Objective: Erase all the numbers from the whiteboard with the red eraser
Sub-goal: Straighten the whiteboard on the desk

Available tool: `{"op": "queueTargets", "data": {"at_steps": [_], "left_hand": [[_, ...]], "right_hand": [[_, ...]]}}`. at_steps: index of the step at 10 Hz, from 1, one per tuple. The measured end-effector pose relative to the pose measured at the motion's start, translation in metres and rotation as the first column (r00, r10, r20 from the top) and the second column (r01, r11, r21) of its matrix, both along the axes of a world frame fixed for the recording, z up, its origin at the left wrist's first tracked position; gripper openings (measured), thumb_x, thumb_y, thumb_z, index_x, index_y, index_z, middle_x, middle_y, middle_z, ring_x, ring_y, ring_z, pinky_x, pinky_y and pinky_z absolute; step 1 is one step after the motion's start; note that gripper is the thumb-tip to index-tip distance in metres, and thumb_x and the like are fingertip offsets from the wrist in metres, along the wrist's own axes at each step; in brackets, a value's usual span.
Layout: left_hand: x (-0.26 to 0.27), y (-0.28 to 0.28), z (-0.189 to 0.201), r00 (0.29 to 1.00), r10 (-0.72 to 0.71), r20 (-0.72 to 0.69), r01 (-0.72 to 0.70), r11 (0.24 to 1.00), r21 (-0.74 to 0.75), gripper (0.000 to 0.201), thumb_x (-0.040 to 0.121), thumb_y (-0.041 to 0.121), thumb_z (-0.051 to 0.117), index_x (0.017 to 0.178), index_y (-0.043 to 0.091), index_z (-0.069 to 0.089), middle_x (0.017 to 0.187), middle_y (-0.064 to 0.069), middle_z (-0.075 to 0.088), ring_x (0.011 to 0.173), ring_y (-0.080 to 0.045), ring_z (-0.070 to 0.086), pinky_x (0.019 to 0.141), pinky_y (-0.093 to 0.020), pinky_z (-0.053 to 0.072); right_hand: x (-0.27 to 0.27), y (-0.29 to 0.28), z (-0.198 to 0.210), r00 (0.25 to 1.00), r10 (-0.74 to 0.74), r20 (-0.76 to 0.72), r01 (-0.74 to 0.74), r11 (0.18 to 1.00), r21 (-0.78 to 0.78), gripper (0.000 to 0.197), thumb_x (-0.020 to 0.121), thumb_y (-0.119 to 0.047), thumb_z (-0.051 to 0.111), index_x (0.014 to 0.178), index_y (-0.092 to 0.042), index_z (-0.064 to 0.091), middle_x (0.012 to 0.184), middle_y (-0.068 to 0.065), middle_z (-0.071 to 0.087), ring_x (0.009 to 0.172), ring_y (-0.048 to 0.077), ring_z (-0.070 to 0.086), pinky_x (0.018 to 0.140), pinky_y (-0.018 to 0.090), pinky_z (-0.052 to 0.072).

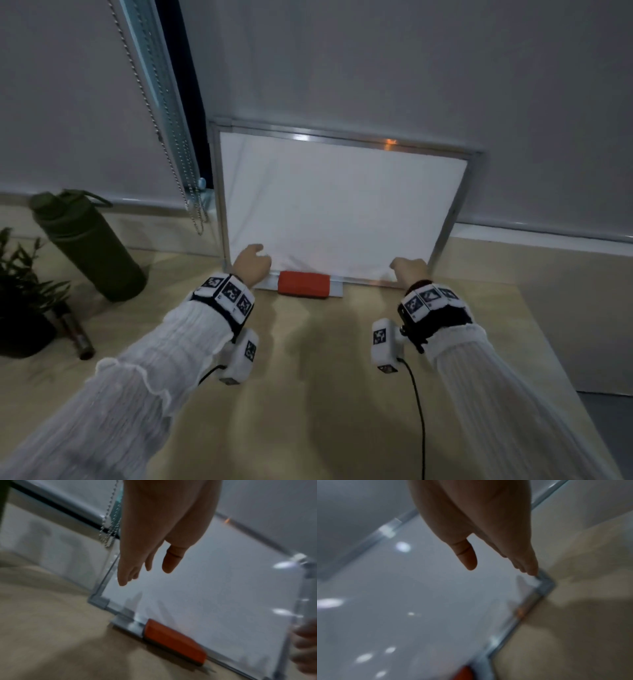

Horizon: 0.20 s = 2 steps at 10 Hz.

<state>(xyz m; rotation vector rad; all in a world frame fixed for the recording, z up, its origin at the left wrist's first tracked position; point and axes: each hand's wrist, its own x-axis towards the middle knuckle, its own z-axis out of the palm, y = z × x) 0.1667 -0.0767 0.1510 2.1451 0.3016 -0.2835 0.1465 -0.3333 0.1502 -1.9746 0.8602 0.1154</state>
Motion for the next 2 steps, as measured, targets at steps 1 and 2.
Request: {"op": "queueTargets", "data": {"at_steps": [1,2], "left_hand": [[-0.022,0.012,0.026,0.982,-0.172,0.079,0.175,0.984,-0.04,0.036,0.092,0.002,0.038,0.124,0.005,0.054,0.12,-0.005,0.056,0.11,-0.018,0.051,0.087,-0.02,0.039],[-0.055,0.039,0.041,0.96,-0.252,0.119,0.253,0.967,0.003,0.024,0.093,0.007,0.044,0.101,0.021,0.061,0.09,0.013,0.062,0.093,-0.004,0.056,0.068,-0.003,0.039]], "right_hand": [[-0.011,0.009,0.044,0.961,0.033,0.275,-0.05,0.997,0.057,0.047,0.094,-0.008,0.045,0.139,0.0,0.035,0.144,0.015,0.038,0.127,0.026,0.039,0.1,0.029,0.032],[-0.025,-0.001,0.087,0.843,0.055,0.535,-0.095,0.994,0.048,0.026,0.094,-0.005,0.046,0.116,-0.008,0.057,0.121,0.013,0.059,0.101,0.018,0.055,0.087,0.023,0.041]]}}
